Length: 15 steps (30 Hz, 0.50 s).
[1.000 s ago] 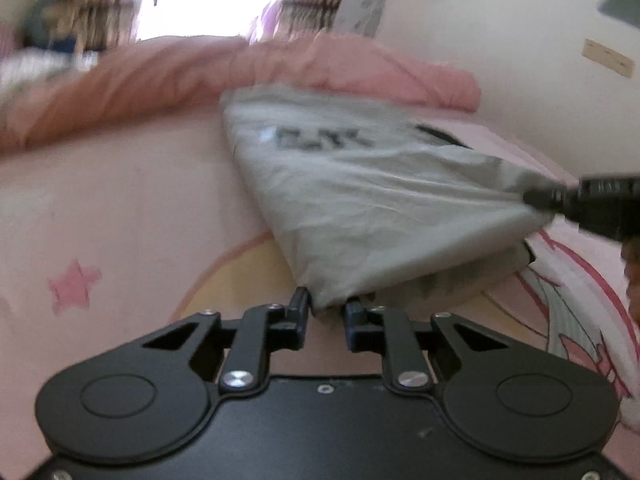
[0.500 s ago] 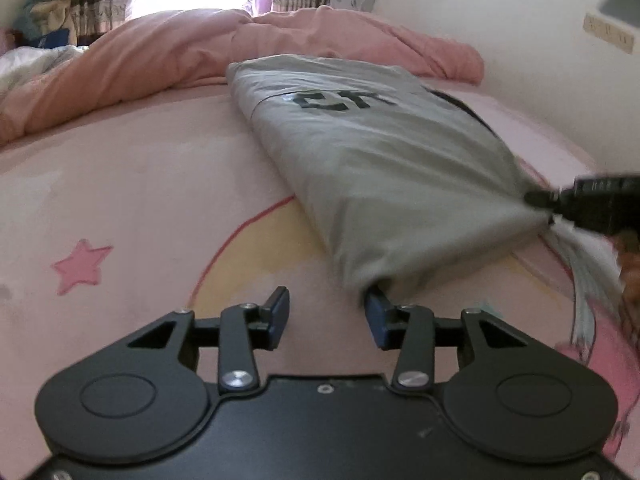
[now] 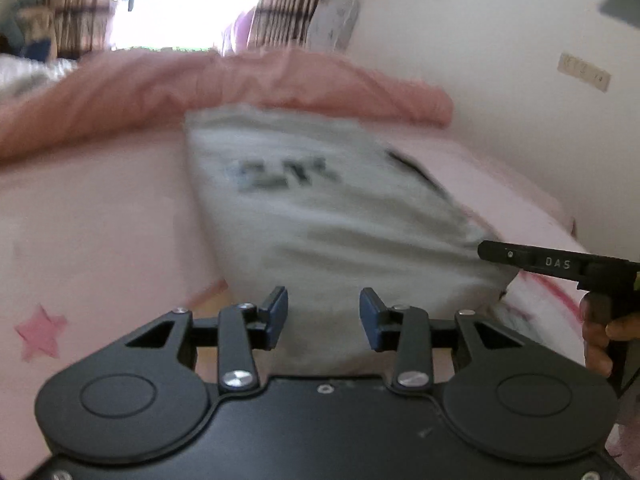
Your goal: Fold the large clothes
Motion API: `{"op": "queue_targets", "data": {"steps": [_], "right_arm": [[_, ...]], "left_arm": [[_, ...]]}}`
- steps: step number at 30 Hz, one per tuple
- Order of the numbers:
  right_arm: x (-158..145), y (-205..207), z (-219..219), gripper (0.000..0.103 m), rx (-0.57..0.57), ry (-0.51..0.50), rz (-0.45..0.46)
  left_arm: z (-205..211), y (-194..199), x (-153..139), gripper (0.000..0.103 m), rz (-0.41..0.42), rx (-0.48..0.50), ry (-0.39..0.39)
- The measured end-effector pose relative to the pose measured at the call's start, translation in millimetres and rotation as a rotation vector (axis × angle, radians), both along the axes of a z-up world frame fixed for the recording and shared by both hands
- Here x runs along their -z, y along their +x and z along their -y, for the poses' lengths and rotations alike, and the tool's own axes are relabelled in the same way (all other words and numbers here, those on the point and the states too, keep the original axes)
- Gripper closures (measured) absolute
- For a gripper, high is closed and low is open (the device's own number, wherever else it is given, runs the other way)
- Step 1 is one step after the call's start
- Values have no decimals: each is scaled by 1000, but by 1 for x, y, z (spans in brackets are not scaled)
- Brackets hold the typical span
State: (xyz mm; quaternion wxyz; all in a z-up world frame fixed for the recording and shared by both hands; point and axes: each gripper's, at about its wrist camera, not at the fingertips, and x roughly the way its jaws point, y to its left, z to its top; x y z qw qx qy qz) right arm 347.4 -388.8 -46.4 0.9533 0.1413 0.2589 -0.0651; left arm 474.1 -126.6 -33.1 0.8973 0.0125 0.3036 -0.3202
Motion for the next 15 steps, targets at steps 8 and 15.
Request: {"op": "queue_targets", "data": {"steps": [8, 15], "right_arm": [[22, 4, 13, 99, -31, 42, -23], [-37, 21, 25, 61, -104, 17, 72]], "left_arm": [[12, -5, 33, 65, 72, 10, 72], [-13, 34, -16, 36, 49, -4, -56]]}}
